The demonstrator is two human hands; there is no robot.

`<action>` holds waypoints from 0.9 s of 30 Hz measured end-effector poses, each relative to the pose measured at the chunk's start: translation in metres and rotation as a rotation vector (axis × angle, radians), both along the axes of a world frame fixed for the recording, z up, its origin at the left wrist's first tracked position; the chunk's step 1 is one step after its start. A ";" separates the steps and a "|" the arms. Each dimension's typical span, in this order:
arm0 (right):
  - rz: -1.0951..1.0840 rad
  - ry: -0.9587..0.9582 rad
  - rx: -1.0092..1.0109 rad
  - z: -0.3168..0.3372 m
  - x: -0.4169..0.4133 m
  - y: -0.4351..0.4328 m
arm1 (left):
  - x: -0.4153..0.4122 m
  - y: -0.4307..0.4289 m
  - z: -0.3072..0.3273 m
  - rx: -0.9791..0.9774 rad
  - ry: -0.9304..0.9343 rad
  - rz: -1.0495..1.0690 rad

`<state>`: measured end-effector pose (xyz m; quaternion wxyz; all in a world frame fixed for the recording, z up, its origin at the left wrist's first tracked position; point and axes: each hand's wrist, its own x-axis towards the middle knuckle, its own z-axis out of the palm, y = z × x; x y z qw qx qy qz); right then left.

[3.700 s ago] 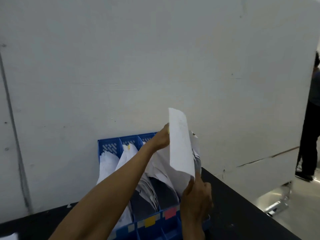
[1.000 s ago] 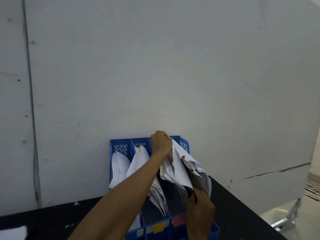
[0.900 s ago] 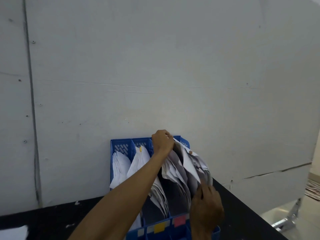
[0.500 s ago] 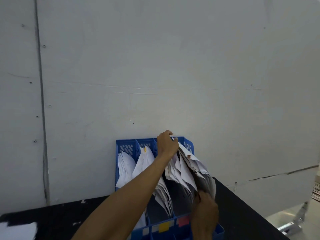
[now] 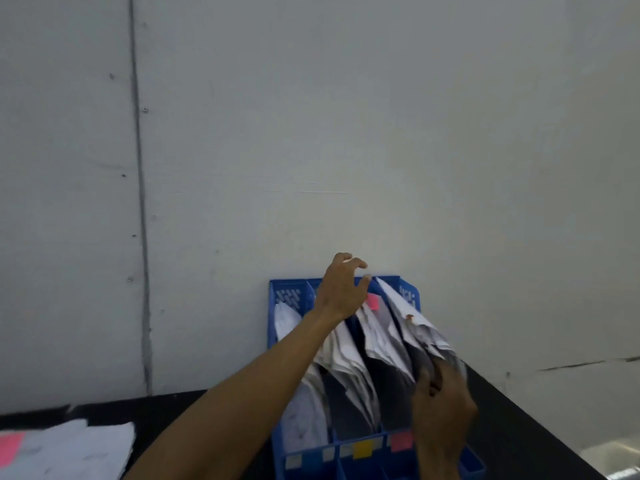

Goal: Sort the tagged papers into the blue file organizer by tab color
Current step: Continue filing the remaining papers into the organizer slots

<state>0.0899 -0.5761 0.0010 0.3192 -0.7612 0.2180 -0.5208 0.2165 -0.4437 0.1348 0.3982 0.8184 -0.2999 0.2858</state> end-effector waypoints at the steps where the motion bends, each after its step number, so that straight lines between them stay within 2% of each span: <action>1: -0.007 -0.038 -0.011 0.007 -0.002 -0.001 | 0.000 0.012 0.002 0.009 -0.026 0.016; 6: 0.029 -0.114 -0.139 0.044 -0.023 0.047 | -0.021 0.143 -0.014 -0.099 -0.015 0.205; 9: 0.165 -0.161 -0.190 0.046 -0.035 0.105 | -0.049 0.238 -0.049 -0.150 0.085 0.362; 11: 0.301 -0.121 -0.198 0.036 -0.041 0.152 | -0.075 0.300 -0.082 -0.124 0.183 0.478; 17: 0.708 0.157 -0.167 -0.021 -0.073 0.318 | -0.162 0.422 -0.172 -0.122 0.473 0.907; 19: 0.790 0.381 -0.128 -0.041 -0.086 0.371 | -0.186 0.446 -0.190 -0.062 0.574 1.008; 21: 0.758 0.613 -0.079 -0.058 -0.093 0.404 | -0.202 0.457 -0.205 -0.012 0.606 1.032; 23: 0.657 0.767 -0.111 -0.066 -0.101 0.426 | -0.213 0.463 -0.219 -0.010 0.559 1.018; 25: 0.583 0.809 -0.112 -0.068 -0.106 0.437 | -0.221 0.464 -0.225 -0.093 0.502 0.985; 27: 0.568 0.776 -0.005 -0.069 -0.102 0.438 | -0.223 0.468 -0.226 -0.158 0.482 0.958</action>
